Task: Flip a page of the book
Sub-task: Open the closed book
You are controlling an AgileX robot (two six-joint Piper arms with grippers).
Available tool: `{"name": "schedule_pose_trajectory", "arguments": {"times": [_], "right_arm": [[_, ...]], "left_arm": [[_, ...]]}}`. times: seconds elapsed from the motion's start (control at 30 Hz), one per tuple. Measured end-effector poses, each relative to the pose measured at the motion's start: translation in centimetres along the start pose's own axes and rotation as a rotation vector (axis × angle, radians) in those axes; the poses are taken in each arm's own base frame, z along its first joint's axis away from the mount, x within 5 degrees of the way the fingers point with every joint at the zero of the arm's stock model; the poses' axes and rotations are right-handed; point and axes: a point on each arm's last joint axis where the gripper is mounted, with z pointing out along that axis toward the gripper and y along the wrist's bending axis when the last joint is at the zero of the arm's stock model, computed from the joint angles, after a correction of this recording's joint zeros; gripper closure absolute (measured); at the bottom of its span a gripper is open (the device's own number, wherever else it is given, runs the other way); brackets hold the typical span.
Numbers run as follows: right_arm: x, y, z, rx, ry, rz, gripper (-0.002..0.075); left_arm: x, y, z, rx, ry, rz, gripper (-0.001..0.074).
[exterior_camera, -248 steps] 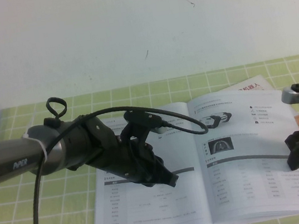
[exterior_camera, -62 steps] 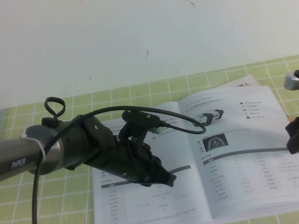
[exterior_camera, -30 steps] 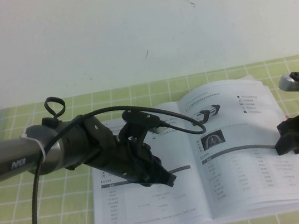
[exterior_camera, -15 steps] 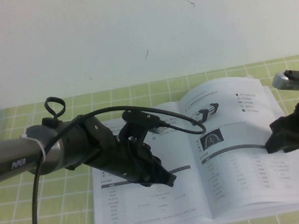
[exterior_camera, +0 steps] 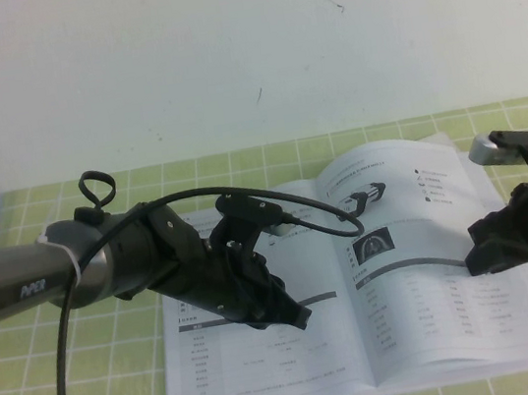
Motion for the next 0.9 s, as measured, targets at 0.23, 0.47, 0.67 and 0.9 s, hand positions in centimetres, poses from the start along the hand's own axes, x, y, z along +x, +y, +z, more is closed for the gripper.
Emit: {"name": "schedule_pose_trajectory", "arguments": {"times": [0.23,0.47,0.67,0.9], "right_arm": [[0.03,-0.12,-0.01,0.010,0.003,-0.011,0.0500],[0.08,-0.07,-0.04,0.006,0.014,-0.018,0.0303],[0.06,-0.05,-0.13,0.016,0.021,-0.002,0.0251],[-0.01,-0.20,-0.58,0.056,0.022,-0.019,0.0259]], "left_arm": [[0.00,0.00,0.00,0.000,0.000,0.000,0.0738],[0.00,0.00,0.00,0.000,0.000,-0.001,0.0738],[0.00,0.00,0.00,0.000,0.000,-0.001,0.0738],[0.00,0.00,0.00,0.000,0.000,-0.001,0.0738]]}}
